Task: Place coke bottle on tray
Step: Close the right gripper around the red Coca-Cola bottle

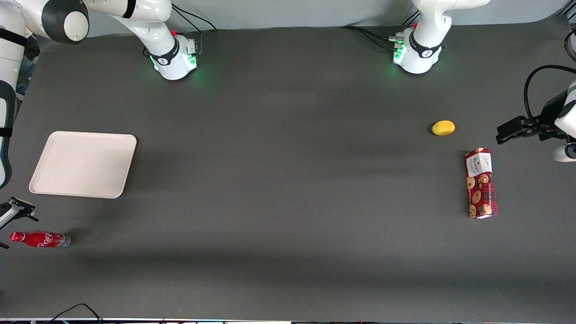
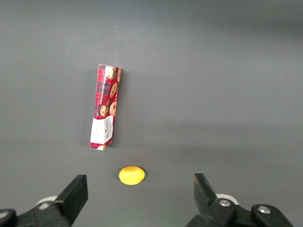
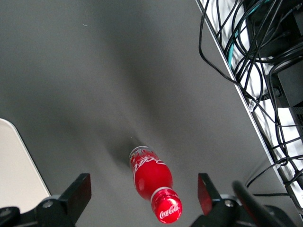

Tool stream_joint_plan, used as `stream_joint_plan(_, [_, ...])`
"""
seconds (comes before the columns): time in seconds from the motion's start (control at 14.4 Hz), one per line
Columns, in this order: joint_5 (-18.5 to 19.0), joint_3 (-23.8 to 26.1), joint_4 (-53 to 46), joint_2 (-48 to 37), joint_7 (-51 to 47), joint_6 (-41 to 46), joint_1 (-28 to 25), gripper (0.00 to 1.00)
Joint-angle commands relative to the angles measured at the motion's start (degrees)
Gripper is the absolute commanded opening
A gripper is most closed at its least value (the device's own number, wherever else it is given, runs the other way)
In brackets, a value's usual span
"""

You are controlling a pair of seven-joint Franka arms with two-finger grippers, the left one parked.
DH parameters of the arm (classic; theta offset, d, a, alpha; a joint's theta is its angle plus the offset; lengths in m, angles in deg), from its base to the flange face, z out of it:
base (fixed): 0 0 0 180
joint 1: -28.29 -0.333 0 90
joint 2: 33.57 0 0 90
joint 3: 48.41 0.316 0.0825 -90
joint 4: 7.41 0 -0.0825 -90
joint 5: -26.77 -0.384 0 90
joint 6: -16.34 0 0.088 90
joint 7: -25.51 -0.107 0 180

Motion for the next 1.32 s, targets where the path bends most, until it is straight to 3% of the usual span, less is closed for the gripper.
stream_joint_plan(0.0, [-1.7,0.03,-2.06,0.69,3.12,0.39,1.66,1.0])
stream_joint_plan(0.21, [-2.4,0.12,-2.06,1.82,3.21,0.39,3.16,1.0])
stream_joint_plan(0.42, [-7.32,-0.06,-5.92,5.16,6.55,0.48,3.86,1.0])
stream_joint_plan(0.83, [-7.77,0.03,-6.45,6.31,6.37,0.48,3.86,0.99])
stream_joint_plan(1.04, [-7.77,0.03,-6.45,6.31,6.28,0.48,3.78,0.8])
stream_joint_plan(1.25, [-7.59,0.03,-6.45,6.31,6.37,0.48,3.78,0.42])
